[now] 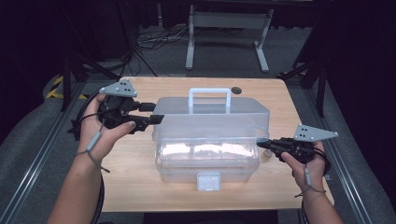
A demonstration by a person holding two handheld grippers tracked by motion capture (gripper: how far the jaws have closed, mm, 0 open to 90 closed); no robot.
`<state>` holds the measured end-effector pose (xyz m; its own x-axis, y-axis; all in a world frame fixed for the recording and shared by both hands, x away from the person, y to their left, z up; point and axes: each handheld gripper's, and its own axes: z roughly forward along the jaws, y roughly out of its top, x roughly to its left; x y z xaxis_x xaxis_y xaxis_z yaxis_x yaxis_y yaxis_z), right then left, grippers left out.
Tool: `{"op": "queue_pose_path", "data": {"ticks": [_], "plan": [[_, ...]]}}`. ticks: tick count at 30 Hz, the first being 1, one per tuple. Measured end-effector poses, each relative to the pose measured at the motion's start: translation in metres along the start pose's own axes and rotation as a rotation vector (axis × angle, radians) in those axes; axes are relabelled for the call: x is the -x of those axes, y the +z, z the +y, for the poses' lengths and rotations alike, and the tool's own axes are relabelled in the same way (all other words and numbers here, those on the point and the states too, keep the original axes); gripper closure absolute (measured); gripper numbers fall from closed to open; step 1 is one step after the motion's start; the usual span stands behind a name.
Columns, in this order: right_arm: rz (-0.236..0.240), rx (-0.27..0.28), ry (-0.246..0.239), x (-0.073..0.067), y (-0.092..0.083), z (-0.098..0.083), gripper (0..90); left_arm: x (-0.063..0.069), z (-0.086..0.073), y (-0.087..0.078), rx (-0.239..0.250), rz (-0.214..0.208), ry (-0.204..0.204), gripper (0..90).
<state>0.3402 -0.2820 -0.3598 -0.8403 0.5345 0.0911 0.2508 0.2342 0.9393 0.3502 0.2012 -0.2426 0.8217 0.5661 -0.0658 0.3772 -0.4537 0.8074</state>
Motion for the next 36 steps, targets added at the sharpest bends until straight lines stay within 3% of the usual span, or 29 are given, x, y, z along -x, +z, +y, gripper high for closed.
{"op": "queue_pose_path", "data": {"ticks": [3,6,15,19,21,25,30,34,36], "plan": [[0.0,0.003,0.001,0.0,0.0,0.0,90.0,0.005,-0.017,-0.005,0.008,-0.031,-0.017,53.0],[-0.002,0.002,0.004,0.0,0.001,0.0,90.0,0.01,-0.029,-0.005,0.0,-0.034,-0.019,56.7],[-0.01,0.005,-0.003,0.0,0.002,0.002,90.0,0.02,-0.049,0.003,0.012,-0.07,-0.024,62.5],[-0.009,0.006,-0.004,0.0,0.002,0.002,90.0,0.022,-0.054,0.01,0.0,-0.086,-0.026,62.3],[-0.009,0.007,-0.005,0.0,0.002,0.003,90.0,0.022,-0.057,0.014,-0.023,-0.091,-0.004,61.7],[-0.007,0.01,-0.004,0.001,0.003,0.002,90.0,0.02,-0.06,0.015,-0.01,-0.115,-0.007,64.7],[-0.013,0.007,-0.01,0.0,0.004,0.003,90.0,0.027,-0.064,0.021,-0.057,-0.148,0.03,65.2],[-0.017,0.009,-0.009,0.001,0.004,0.004,90.0,0.031,-0.066,0.032,-0.083,-0.173,0.027,66.5],[-0.018,0.009,-0.008,0.0,0.004,0.004,90.0,0.032,-0.068,0.037,-0.071,-0.16,0.019,66.8]]}}
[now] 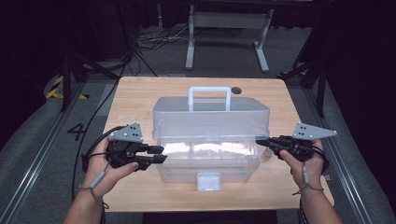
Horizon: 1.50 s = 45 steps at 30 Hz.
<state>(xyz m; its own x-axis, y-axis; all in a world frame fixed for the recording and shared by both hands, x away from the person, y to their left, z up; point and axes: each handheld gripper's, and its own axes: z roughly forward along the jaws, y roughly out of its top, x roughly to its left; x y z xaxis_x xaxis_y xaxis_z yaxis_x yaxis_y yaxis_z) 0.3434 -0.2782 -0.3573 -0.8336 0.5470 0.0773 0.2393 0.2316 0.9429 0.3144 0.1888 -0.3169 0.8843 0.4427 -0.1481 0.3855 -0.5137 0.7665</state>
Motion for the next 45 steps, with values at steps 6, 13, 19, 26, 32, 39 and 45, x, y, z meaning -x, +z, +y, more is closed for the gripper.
{"op": "queue_pose_path", "data": {"ticks": [6,13,19,26,32,39,45], "plan": [[0.0,0.002,0.002,0.0,0.0,0.0,90.0,-0.007,-0.003,0.008,0.028,0.064,-0.026,69.2],[-0.002,0.011,0.001,0.001,0.0,0.001,90.0,-0.014,-0.007,0.006,0.101,0.128,-0.094,83.1],[-0.003,0.025,-0.001,0.001,0.001,0.002,90.0,-0.012,-0.008,0.005,0.156,0.18,-0.135,89.1],[-0.007,0.045,-0.009,0.0,0.002,0.006,90.0,-0.011,-0.003,0.012,0.179,0.22,-0.119,89.0],[-0.012,0.057,-0.013,0.003,0.003,0.012,90.0,-0.017,0.006,0.015,0.208,0.232,-0.123,88.5],[-0.023,0.06,-0.025,0.007,0.002,0.016,90.0,-0.021,0.011,0.014,0.222,0.24,-0.127,88.7],[-0.031,0.063,-0.031,0.011,0.003,0.023,90.0,-0.023,0.018,0.013,0.238,0.266,-0.13,89.0]]}}
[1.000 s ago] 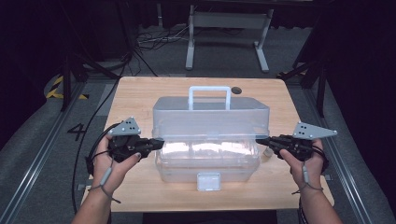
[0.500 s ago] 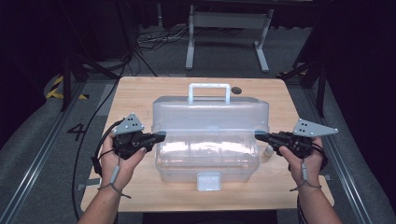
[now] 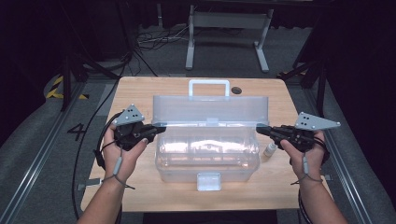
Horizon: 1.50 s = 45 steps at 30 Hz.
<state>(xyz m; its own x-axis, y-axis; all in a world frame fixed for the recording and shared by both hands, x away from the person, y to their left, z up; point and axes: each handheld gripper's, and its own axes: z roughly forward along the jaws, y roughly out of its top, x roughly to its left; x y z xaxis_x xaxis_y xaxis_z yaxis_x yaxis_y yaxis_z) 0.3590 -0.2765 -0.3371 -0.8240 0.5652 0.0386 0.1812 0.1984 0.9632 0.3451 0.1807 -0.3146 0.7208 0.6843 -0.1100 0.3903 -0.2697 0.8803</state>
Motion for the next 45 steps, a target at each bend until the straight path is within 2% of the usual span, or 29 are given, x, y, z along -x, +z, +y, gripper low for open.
{"op": "queue_pose_path", "data": {"ticks": [7,9,13,21,31,34,45], "plan": [[-0.007,0.007,0.004,0.003,-0.001,0.004,90.0,-0.002,0.003,0.001,0.018,0.012,-0.024,89.4],[-0.01,0.033,0.012,0.003,-0.001,0.002,90.0,-0.001,0.004,0.001,0.023,0.032,-0.022,89.4],[-0.01,0.043,0.021,0.003,0.001,0.001,90.0,-0.004,0.005,0.002,0.043,0.03,-0.033,89.5],[-0.001,0.061,0.012,-0.004,-0.005,0.005,90.0,-0.006,0.009,0.004,0.067,0.053,-0.018,89.8],[-0.019,0.061,0.013,-0.002,-0.01,0.002,90.0,-0.008,0.011,0.005,0.083,0.066,-0.021,90.0],[-0.027,0.063,0.018,-0.002,-0.013,0.001,90.0,-0.008,0.013,0.006,0.092,0.086,-0.019,90.0],[-0.043,0.07,0.029,0.0,-0.02,-0.001,90.0,-0.011,0.018,0.01,0.111,0.106,-0.02,90.0]]}}
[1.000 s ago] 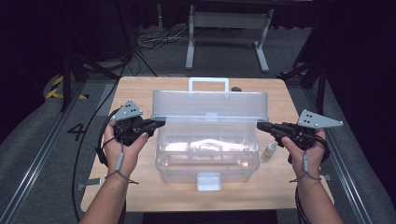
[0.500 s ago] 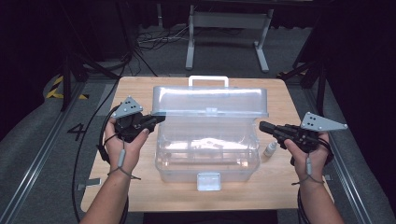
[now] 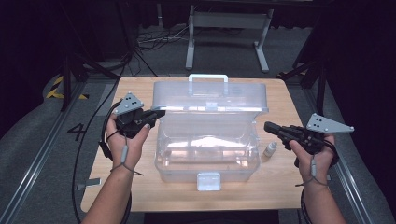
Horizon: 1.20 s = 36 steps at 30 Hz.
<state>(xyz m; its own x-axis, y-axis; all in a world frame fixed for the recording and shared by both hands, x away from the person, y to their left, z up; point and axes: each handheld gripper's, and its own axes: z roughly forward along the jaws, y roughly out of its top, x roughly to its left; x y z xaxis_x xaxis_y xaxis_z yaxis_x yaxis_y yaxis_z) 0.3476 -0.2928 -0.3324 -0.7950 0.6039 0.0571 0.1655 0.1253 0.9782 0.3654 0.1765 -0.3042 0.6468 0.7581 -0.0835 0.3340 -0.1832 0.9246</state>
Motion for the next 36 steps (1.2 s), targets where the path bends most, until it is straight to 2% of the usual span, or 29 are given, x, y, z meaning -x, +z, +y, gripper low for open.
{"op": "queue_pose_path", "data": {"ticks": [8,13,14,16,17,18,21,23,26,30,31,36], "plan": [[-0.011,0.009,-0.006,0.0,-0.004,0.003,90.0,-0.001,0.003,0.002,0.005,0.008,-0.004,90.0],[-0.039,0.008,-0.021,0.001,-0.005,0.005,89.4,-0.002,0.004,0.003,0.006,0.01,-0.004,90.0],[-0.054,0.013,-0.02,0.0,-0.005,0.005,83.1,-0.002,0.004,0.003,0.006,0.012,-0.003,90.0],[-0.087,0.019,-0.027,-0.001,-0.004,0.006,78.7,-0.002,0.004,0.003,0.007,0.015,-0.001,90.0],[-0.132,0.021,-0.043,-0.003,-0.004,0.007,73.7,-0.002,0.004,0.003,0.007,0.015,0.0,90.0],[-0.132,0.021,-0.043,-0.003,-0.004,0.007,73.7,-0.002,0.004,0.004,0.009,0.017,-0.001,90.0],[-0.163,0.028,-0.058,-0.006,0.0,0.01,65.0,-0.002,0.005,0.004,0.01,0.017,-0.001,90.0],[-0.17,0.029,-0.066,-0.006,0.002,0.012,62.5,-0.002,0.005,0.004,0.01,0.018,0.0,90.0],[-0.207,0.02,-0.078,-0.005,0.007,0.013,57.6,-0.002,0.005,0.004,0.011,0.017,0.001,90.0],[-0.287,0.023,-0.101,-0.004,0.015,0.017,52.2,-0.002,0.006,0.005,0.01,0.019,0.001,90.0],[-0.287,0.023,-0.101,-0.004,0.015,0.017,52.2,-0.002,0.006,0.005,0.011,0.019,0.002,90.0],[-0.373,0.011,-0.122,-0.007,0.027,0.023,49.9,-0.002,0.006,0.005,0.011,0.017,0.007,90.0]]}}
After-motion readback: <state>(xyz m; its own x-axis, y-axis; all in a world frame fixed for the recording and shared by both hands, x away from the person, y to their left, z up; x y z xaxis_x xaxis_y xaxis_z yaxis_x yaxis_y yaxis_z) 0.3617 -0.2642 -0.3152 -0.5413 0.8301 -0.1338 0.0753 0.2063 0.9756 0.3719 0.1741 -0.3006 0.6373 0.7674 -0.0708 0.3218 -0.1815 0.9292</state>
